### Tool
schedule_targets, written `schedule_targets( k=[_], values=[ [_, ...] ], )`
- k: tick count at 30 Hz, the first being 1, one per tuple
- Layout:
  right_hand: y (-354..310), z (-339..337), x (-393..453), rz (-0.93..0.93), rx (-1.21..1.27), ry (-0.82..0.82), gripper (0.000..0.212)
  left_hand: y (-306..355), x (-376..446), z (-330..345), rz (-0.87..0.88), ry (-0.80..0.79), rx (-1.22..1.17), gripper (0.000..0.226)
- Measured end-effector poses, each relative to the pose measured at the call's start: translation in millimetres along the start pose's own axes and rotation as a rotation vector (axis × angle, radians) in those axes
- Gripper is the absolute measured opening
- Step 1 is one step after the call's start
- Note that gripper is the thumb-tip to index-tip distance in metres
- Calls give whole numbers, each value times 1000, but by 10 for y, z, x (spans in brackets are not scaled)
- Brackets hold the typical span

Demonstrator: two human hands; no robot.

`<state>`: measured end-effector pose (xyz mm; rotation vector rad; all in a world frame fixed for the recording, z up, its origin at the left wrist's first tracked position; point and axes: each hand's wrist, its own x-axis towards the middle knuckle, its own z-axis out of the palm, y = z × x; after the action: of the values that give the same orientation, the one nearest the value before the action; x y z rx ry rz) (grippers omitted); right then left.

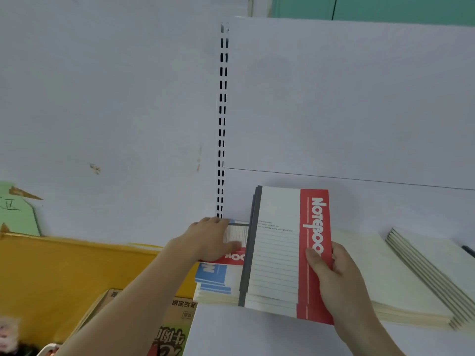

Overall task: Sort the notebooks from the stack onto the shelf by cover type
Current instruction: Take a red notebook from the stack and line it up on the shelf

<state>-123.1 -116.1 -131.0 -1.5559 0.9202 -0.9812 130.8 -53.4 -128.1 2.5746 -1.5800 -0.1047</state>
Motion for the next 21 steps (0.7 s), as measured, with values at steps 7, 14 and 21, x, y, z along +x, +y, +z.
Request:
schedule_targets(
  k=[7, 14, 21],
  values=[
    [41, 10, 8, 7, -89, 10, 32, -107, 118, -3, -11, -24, 133, 102],
    [111, 43, 19, 39, -45, 23, 34, 1, 17, -269, -38, 136, 52, 53],
    [121, 77, 19, 62, 87, 81, 7, 94, -355, -451, -25, 348, -534, 43]
  ],
)
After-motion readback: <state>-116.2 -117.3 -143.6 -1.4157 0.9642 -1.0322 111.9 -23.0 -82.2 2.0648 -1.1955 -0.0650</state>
